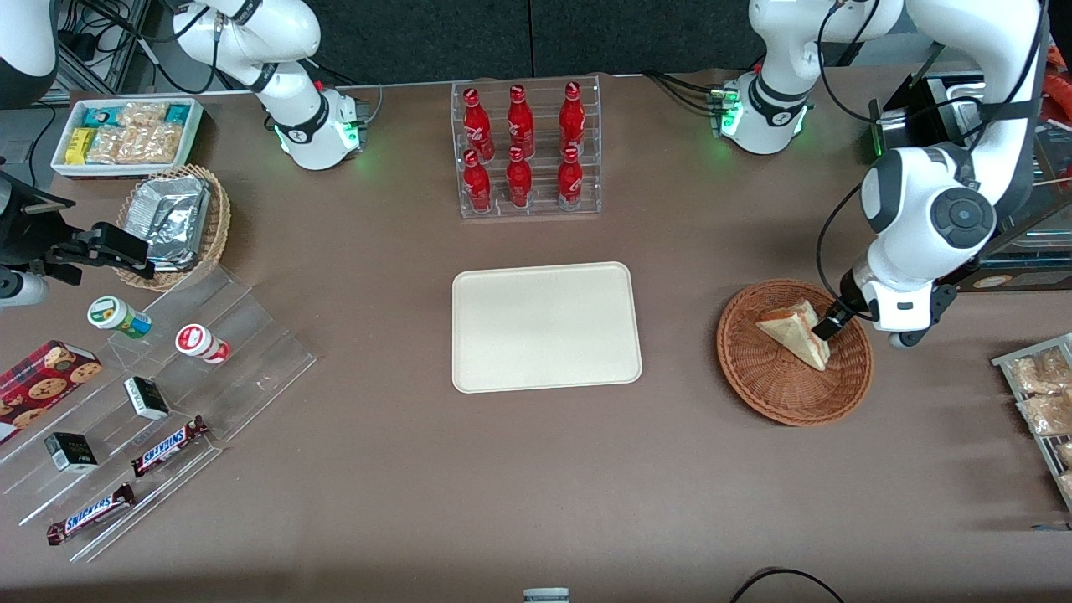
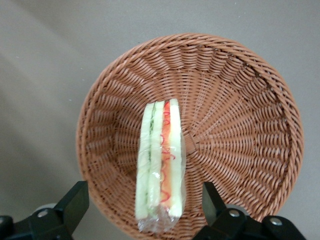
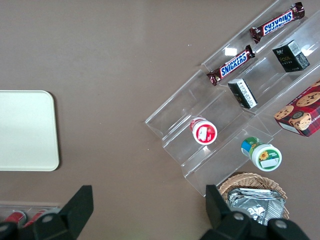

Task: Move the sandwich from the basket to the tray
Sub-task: 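Close the left gripper on the sandwich's upright edge, then lift the sandwich out of the basket with the left gripper, then carry the sandwich over the cream tray and lower it onto the tray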

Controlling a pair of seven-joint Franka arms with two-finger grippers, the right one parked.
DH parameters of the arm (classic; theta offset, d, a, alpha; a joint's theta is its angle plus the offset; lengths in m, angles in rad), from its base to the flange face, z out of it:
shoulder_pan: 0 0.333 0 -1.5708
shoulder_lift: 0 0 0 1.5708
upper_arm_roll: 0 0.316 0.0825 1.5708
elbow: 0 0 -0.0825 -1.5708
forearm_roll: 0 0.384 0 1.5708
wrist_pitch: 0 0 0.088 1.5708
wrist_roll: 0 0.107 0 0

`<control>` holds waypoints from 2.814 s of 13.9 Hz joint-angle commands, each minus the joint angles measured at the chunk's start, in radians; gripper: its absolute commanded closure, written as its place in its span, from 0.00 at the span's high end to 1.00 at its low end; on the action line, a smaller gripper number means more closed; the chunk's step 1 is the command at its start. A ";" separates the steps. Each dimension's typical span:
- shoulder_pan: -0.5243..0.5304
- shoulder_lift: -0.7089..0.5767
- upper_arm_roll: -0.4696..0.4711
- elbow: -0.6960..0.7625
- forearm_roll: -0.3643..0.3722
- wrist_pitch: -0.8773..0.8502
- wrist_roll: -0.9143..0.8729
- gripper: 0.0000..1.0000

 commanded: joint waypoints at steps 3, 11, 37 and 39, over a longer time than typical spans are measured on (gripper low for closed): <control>-0.033 0.038 0.001 -0.057 0.000 0.109 -0.076 1.00; -0.047 0.088 0.001 -0.077 0.000 0.151 -0.079 0.99; -0.691 0.494 -0.014 0.837 -0.005 -0.561 -0.073 0.04; -0.725 0.548 -0.014 0.885 -0.036 -0.537 -0.084 0.04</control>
